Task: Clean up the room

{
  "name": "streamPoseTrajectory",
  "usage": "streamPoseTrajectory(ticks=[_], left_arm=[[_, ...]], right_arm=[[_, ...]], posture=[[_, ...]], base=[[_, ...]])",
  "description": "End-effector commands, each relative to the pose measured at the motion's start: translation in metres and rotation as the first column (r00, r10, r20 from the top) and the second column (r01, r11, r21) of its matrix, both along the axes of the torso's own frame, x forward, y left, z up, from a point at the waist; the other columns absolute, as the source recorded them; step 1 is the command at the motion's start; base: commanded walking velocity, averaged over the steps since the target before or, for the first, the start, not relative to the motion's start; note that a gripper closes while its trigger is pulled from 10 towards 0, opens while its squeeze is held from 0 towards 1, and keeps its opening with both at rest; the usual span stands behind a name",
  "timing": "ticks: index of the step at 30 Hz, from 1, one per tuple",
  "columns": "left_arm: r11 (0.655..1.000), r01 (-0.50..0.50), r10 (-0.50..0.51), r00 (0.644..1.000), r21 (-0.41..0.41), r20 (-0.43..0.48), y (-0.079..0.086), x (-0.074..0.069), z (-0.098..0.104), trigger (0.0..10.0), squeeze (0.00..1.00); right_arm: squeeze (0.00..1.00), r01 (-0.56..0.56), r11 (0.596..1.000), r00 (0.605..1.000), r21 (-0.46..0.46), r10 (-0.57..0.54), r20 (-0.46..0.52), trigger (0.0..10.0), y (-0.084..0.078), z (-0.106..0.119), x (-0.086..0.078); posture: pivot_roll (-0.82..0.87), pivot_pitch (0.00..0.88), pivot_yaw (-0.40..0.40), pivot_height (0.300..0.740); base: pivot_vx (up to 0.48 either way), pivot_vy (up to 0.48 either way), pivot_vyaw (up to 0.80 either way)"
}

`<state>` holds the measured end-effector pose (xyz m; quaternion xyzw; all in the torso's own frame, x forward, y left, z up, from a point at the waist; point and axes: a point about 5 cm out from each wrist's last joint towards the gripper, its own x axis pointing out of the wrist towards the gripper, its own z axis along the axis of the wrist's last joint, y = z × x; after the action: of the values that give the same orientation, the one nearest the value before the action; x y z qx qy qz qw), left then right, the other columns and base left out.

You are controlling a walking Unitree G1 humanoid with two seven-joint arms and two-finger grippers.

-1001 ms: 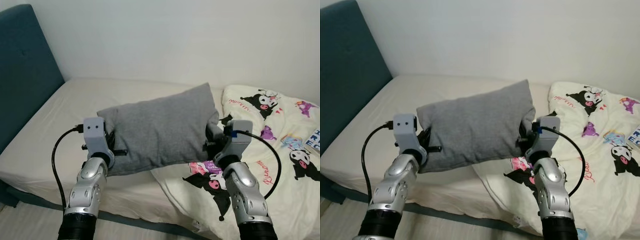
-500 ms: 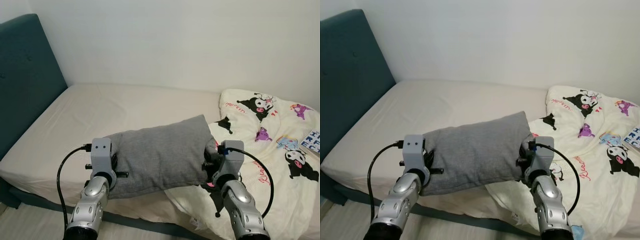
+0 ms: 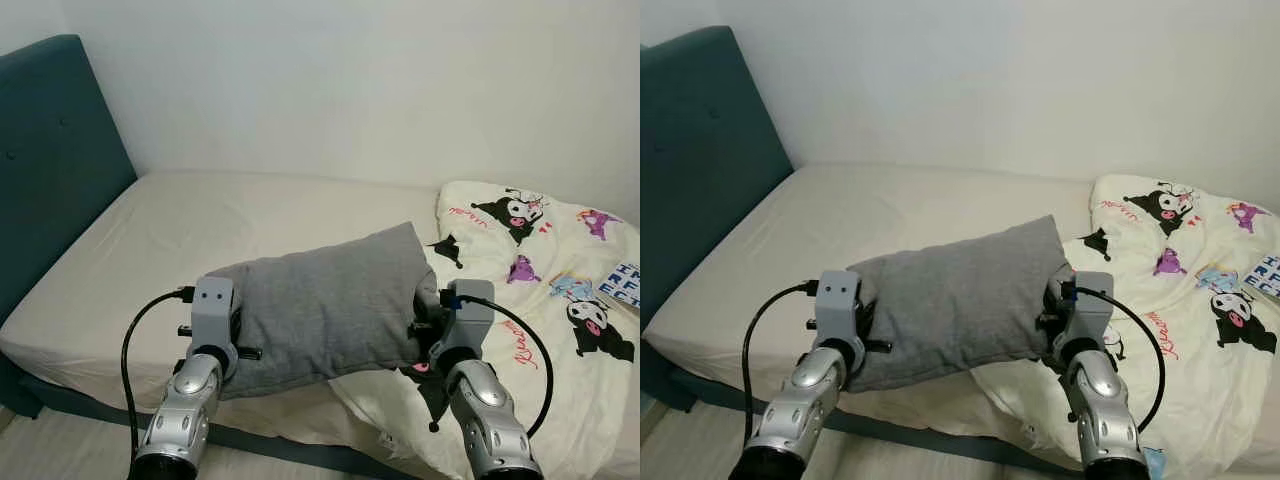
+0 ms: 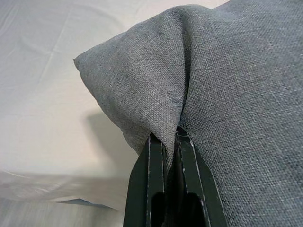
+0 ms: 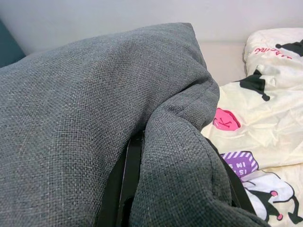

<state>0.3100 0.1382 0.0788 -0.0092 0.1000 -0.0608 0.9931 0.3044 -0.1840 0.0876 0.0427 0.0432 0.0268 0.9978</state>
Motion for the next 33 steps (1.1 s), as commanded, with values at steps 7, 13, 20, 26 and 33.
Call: streamPoseTrajectory(ticks=[7,13,20,26,33], left_arm=[[0.999,0.048,-0.048,0.999,-0.008,0.021,-0.0064,-0.0007,0.0029,10.0,0.0],[0.999,0.05,-0.05,0.998,-0.006,0.033,-0.0062,0.0004,0.0033,10.0,0.0],[0.999,0.051,-0.051,0.998,-0.002,0.034,-0.0065,0.0004,0.0034,10.0,0.0],[0.999,0.052,-0.052,0.998,0.002,0.028,-0.0056,-0.0007,0.0027,10.0,0.0],[1.0,0.03,-0.03,1.0,-0.002,0.007,-0.0007,-0.0029,-0.0006,10.0,0.0]], right_arm=[[0.0,-0.036,0.999,0.999,-0.006,0.036,0.023,10.0,0.0079,0.0018,0.001],[0.0,-0.027,1.0,0.999,-0.014,0.027,0.022,10.0,0.0048,0.0012,0.0002],[0.0,-0.014,1.0,1.0,-0.003,0.014,0.003,10.0,0.0035,-0.0014,-0.0009],[0.0,-0.009,1.0,1.0,0.0,0.009,0.004,10.0,0.0028,-0.0018,-0.002],[0.0,-0.017,1.0,1.0,-0.01,0.017,0.007,10.0,0.0024,-0.0012,-0.004]], posture=[[0.01,0.072,-0.006,0.733],[0.01,0.077,-0.009,0.733],[0.01,0.079,-0.007,0.733],[0.01,0.104,-0.003,0.733],[0.01,0.145,-0.002,0.733]], base=[[0.0,0.0,0.0],[0.0,0.0,0.0],[0.0,0.0,-0.23],[0.0,0.0,-0.8],[0.0,0.0,-0.11]])
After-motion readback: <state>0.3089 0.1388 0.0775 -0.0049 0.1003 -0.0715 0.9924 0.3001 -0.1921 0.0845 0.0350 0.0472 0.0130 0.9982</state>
